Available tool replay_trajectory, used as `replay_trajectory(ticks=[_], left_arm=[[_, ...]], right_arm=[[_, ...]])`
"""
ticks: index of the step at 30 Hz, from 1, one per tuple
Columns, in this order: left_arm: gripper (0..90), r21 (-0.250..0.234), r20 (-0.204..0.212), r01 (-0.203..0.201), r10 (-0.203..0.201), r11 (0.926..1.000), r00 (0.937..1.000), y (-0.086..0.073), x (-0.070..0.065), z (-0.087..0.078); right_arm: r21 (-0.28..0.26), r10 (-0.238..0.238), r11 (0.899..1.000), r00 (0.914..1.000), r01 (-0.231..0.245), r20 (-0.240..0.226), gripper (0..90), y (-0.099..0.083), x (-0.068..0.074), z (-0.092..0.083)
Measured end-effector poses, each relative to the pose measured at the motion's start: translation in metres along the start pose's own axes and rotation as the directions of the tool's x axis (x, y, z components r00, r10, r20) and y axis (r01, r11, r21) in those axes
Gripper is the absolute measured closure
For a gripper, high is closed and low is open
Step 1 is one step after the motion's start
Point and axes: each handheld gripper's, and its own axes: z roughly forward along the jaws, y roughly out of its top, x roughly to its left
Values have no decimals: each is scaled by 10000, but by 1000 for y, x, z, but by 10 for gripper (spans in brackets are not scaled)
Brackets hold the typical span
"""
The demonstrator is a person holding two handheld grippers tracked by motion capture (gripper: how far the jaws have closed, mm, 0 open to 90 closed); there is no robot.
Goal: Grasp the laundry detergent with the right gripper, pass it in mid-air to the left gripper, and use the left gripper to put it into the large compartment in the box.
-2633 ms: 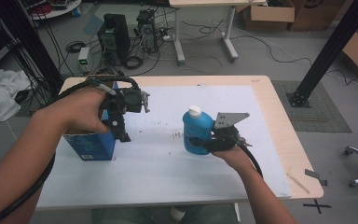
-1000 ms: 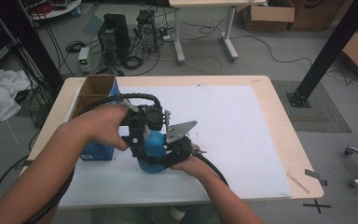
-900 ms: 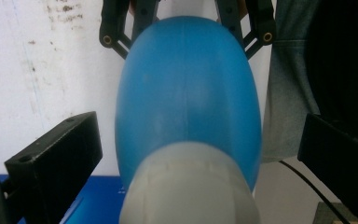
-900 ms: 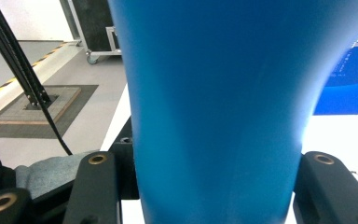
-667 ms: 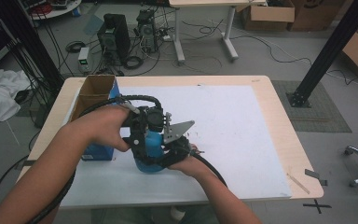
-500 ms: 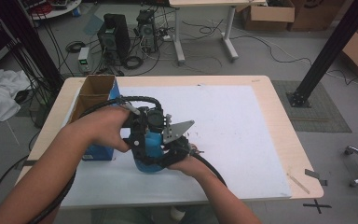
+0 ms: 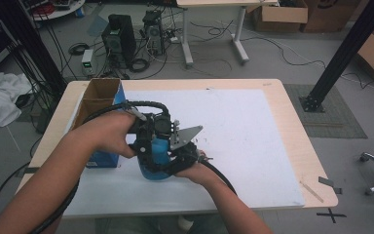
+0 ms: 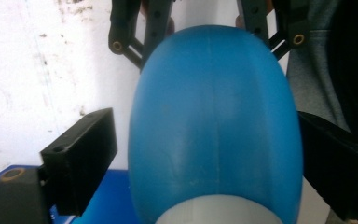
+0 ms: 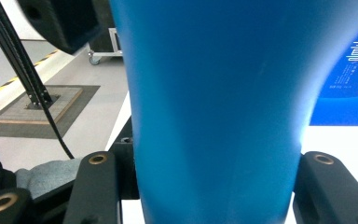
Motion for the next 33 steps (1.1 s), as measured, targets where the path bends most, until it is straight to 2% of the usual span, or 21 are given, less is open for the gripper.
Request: replay_trajectory(ticks=[17, 23, 33], left_arm=[[185, 239, -285, -57, 64, 9997, 9996, 2, -1, -2], [245, 320, -218, 11, -4, 9995, 9998, 2, 0, -3], [283, 331, -227, 65, -57, 9994, 9997, 2, 0, -4]], right_arm=[[-118, 20, 9999, 10000, -19, 37, 457, 1, 0, -2], [-110, -19, 9999, 10000, 20, 61, 457, 1, 0, -2], [-167, -56, 9998, 10000, 57, 70, 458, 1, 0, -2]])
